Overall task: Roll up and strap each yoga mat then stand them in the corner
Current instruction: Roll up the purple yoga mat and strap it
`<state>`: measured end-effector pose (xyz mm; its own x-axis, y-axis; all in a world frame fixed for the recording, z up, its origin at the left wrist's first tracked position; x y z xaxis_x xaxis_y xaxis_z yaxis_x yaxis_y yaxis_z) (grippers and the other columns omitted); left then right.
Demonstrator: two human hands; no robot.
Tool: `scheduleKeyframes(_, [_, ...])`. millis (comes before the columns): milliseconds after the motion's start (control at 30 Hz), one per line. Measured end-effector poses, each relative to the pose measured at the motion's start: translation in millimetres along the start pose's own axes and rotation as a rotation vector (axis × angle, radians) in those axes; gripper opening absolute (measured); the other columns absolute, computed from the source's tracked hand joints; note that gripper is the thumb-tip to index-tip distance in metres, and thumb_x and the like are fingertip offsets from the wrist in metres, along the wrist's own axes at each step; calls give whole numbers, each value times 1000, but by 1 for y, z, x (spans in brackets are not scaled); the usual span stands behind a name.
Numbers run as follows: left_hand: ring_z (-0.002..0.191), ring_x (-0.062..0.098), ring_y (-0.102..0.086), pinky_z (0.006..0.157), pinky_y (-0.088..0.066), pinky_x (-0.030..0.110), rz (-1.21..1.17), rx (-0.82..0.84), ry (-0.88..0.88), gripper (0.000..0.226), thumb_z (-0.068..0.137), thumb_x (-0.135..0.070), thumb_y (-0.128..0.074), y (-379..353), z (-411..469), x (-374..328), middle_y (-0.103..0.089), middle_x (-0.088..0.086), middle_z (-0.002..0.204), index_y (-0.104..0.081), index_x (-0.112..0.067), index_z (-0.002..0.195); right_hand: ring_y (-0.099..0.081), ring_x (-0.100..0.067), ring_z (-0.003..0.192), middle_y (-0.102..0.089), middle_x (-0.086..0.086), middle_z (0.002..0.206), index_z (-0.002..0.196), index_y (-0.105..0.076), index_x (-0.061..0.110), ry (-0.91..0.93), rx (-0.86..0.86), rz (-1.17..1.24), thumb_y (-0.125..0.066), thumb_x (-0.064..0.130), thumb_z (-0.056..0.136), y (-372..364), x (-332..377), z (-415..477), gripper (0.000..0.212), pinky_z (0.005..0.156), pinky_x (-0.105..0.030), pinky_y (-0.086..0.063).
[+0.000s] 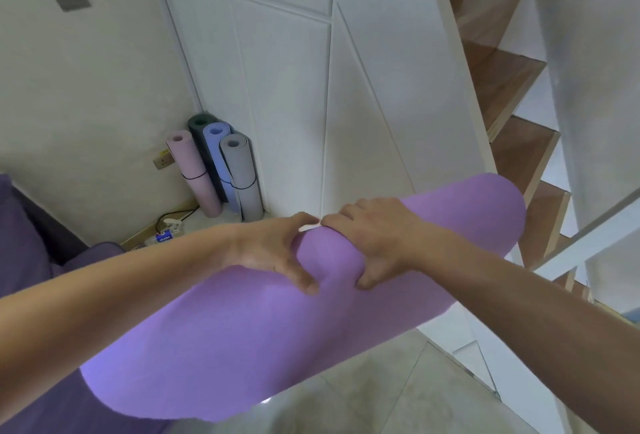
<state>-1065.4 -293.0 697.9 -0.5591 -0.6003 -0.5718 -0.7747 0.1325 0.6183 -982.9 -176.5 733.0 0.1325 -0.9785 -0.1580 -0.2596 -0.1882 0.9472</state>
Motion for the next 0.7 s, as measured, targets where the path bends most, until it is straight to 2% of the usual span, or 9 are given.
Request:
scheduleKeyframes(67, [122,18,-53,102,-46,40,441,-141,-16,146,35,-80,-74,-4,-5,-12,-47,-9,138,1,-37,153,-59,-19,103,-60,9,118,138,-35,36,-20,65,130,-76,64,52,6,-10,3,99,85,-37,-50])
scheduleKeyframes(133, [113,25,-54,94,-47,42,670,-318,-34,141,41,-78,-72,-12,-9,-22,-47,-2,128,6,-33,150,-61,-16,100,-62,13,115,134,-37,39,-33,106,213,-77,65,51,5,-16,8,96,84,-36,-50])
scheduleKeyframes(200, [108,25,-56,87,-50,40,610,-386,-18,122,49,-69,-77,-11,-5,-19,-51,-3,121,-12,-31,145,-59,-18,107,-58,10,120,141,-32,39,-27,84,220,-74,66,54,1,-13,10,101,89,-39,-48])
scheduleKeyframes(267, [106,21,-58,85,-51,38,502,-403,-4,110,48,-67,-78,-3,0,-7,-56,-8,119,-27,-34,139,-47,-23,124,-44,2,138,152,-14,33,-1,24,113,-73,69,55,-7,-7,9,119,105,-43,-37])
scheduleKeyframes(333, [106,16,-60,89,-51,37,321,-325,29,110,43,-66,-81,5,4,7,-60,-15,118,-33,-37,137,-28,-30,140,-21,-7,156,155,8,26,12,-2,-63,-76,69,54,-13,1,4,138,116,-51,-18])
scheduleKeyframes(400, [107,11,-60,94,-52,35,136,-202,18,111,39,-62,-86,4,8,12,-61,-19,117,-38,-38,136,-22,-33,143,-13,-13,160,154,16,23,-7,-18,-173,-79,63,60,-13,3,1,140,116,-56,-12])
scheduleKeyframes(500, [106,4,-62,95,-53,35,-33,-115,-7,99,43,-49,-93,9,11,14,-63,-20,115,-46,-38,130,-45,-33,123,-38,-13,145,154,-7,20,1,-77,-197,-73,56,66,-5,3,5,116,107,-50,-31])
scheduleKeyframes(567, [111,4,-61,98,-52,36,-52,-67,-25,103,47,-47,-93,7,10,10,-61,-20,121,-40,-39,136,-51,-29,108,-50,-7,129,146,-26,23,8,-61,-162,-71,58,61,-1,-2,7,103,95,-44,-41])
scheduleKeyframes(700, [120,22,-52,99,-45,40,526,-243,-17,147,41,-80,-73,-5,6,-6,-46,-6,136,7,-33,155,-58,-22,102,-57,4,114,138,-35,32,-40,32,16,-74,65,54,6,-19,10,98,82,-37,-49])
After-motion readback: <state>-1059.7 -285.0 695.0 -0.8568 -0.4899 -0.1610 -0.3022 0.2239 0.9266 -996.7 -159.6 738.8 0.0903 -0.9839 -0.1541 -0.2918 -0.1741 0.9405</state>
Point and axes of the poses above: each hand's wrist, its own z-axis towards the middle knuckle, its own y-axis out of the back of the hand, x = y × z, the point moved 7 cm from there along z, towards the middle knuckle
